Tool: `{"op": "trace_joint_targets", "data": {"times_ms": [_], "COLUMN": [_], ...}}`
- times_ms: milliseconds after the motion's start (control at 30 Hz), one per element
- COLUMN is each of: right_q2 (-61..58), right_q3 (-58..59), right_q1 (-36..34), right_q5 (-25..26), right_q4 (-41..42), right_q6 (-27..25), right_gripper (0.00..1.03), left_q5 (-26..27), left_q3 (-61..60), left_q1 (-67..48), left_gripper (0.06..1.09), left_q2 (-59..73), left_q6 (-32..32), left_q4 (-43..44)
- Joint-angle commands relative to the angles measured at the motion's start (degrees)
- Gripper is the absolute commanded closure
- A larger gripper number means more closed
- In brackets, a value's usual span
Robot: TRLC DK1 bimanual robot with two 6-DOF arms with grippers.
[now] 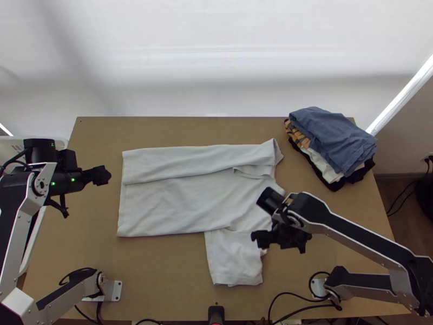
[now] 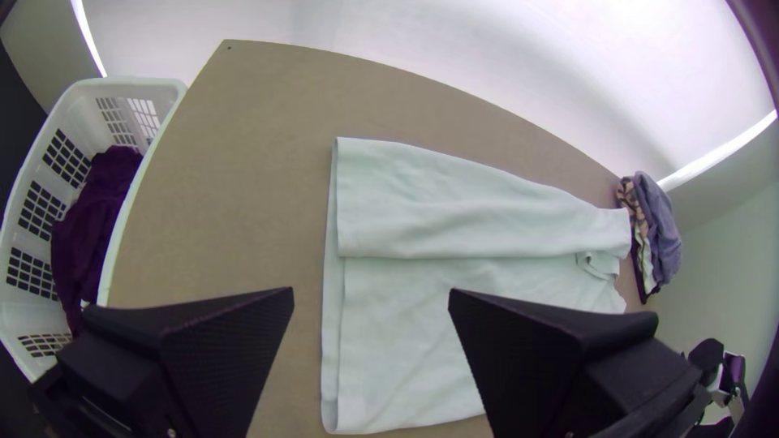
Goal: Fold the t-shirt
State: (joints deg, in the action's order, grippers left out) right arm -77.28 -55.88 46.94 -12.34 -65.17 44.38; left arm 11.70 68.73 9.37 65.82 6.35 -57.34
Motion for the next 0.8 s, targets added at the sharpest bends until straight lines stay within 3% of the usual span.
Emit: {"op": "trace_joint_targets", "data": {"times_ms": [0,267,767], "right_q2": [2.3,3.9,-0.3], "right_q3": [3.2,9.6,16.6], "right_q1": [-3.4,-11.8,-12.0], "right_q5": [-2.5,-14.4,-17.4], "right_q4": [4.4,9.4,18.0], "right_q6": [-0.3,-0.6,-2.0], "right_gripper": [0.47,0.47,0.47], "left_q5": [-0.5,-0.7,-1.9], "left_q3": [-0.5,0.3,1.1], "left_q1": [-0.2,-0.1,-1.7], "left_gripper": [0.15,0.15,0.15], "left_q2": [-1.0,-0.9,0.9], "left_q6": [-0.8,-1.3,-0.5], "left_q4": [-0.7,-1.3,-1.1]}}
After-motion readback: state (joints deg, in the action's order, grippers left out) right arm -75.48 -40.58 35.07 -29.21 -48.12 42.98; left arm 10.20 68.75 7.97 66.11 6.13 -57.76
